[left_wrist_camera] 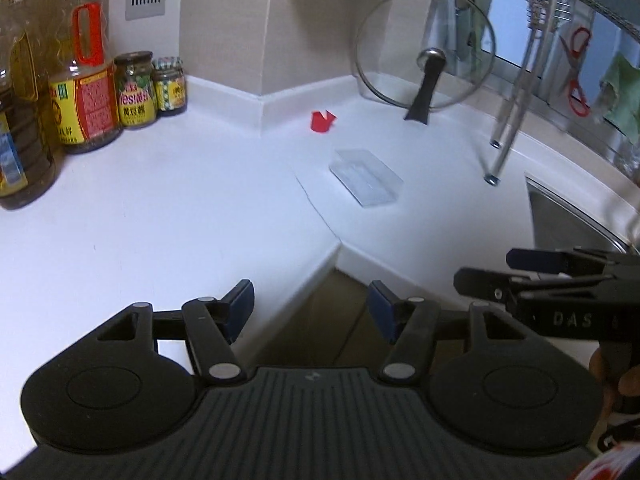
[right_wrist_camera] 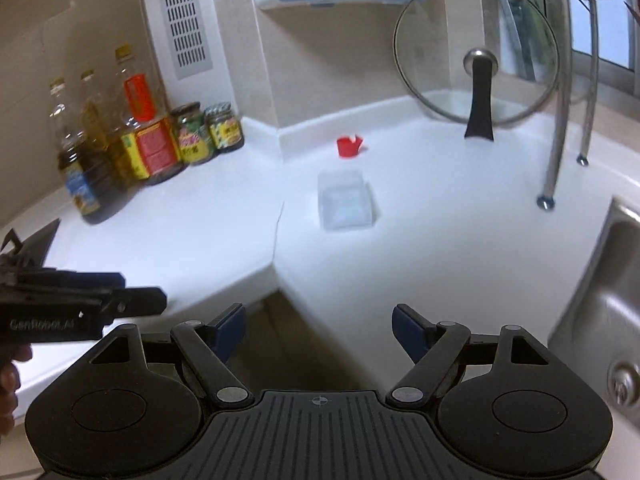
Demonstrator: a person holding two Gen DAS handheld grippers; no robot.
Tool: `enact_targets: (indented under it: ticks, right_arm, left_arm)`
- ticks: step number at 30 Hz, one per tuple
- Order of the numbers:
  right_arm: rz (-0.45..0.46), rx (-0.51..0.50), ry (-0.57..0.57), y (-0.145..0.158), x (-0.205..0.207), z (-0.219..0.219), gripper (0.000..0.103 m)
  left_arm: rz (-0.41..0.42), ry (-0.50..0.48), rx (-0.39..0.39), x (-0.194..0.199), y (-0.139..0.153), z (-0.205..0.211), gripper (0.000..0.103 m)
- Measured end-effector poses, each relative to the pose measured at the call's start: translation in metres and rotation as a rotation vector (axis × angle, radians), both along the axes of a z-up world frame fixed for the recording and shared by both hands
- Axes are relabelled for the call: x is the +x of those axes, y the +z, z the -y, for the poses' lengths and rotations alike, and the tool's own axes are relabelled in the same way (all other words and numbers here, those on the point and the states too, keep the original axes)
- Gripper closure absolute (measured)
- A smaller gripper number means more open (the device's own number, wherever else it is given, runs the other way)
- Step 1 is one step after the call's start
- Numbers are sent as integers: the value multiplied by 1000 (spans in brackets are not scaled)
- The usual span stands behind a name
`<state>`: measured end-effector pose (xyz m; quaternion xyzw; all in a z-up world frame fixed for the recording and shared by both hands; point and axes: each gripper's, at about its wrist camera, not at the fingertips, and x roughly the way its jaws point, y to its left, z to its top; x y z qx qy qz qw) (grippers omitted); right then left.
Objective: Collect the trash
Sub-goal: 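Grasp the clear plastic box with the right tool while the left tool grasps the red cup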
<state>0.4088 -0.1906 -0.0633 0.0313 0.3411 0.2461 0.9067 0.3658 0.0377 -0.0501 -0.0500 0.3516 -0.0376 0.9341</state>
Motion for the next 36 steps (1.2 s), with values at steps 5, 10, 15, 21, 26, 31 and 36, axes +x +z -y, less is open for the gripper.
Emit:
enact_targets:
  ticks: [5, 10, 15, 21, 26, 31, 36]
  right_arm:
    - [13, -28, 16, -10, 55, -14, 23]
    - [12, -34, 33, -20, 106, -28, 23]
    - [9, -43, 53, -28, 144, -45, 23]
    - [-9, -65, 64, -42, 170, -61, 23]
    - [-19, -63, 76, -49, 180, -64, 23]
    - [-23, -59, 92, -53, 187, -62, 28]
    - [-16, -73, 128, -57, 192, -63, 43]
  left_arm:
    - [-3, 60, 22, 35, -2, -4, 43]
    - [-13, 117, 53, 71, -7, -7, 43]
    - [-26, 155, 62, 98, -13, -10, 43]
    - [-39, 181, 64, 120, -19, -11, 44]
    - [-50, 192, 70, 133, -24, -11, 43]
    - [-52, 196, 72, 144, -26, -9, 43]
    - [-54, 192, 77, 155, -27, -3, 43]
